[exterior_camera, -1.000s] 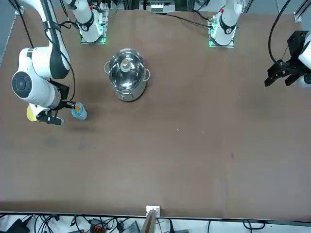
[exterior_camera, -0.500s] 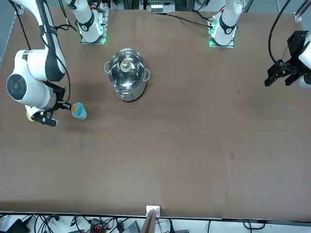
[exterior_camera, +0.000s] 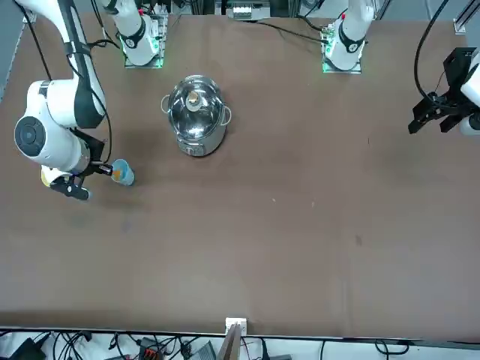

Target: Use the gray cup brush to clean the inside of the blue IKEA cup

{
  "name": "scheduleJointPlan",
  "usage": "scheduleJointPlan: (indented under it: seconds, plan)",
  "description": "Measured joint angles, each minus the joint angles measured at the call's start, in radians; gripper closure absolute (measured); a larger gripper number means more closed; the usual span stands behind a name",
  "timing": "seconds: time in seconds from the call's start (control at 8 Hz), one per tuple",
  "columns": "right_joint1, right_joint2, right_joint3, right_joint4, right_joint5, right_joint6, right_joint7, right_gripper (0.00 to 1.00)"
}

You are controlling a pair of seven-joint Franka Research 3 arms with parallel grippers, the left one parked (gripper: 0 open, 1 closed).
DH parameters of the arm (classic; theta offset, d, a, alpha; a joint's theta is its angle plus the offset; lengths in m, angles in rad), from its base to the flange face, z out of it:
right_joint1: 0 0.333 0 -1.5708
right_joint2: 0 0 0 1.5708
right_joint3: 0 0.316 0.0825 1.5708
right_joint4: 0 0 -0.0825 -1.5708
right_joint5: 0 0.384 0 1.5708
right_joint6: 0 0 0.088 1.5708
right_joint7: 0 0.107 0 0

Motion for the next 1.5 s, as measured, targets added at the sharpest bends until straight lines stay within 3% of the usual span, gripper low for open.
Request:
scheduleJointPlan:
  seconds: [0.88, 1.5]
  plan:
    - [0.037, 0.003, 0.001, 0.011, 0.0, -0.109, 0.063, 0.97]
    - [-0.007, 0.007, -0.019, 0.019, -0.053, -0.106, 0.064, 0.97]
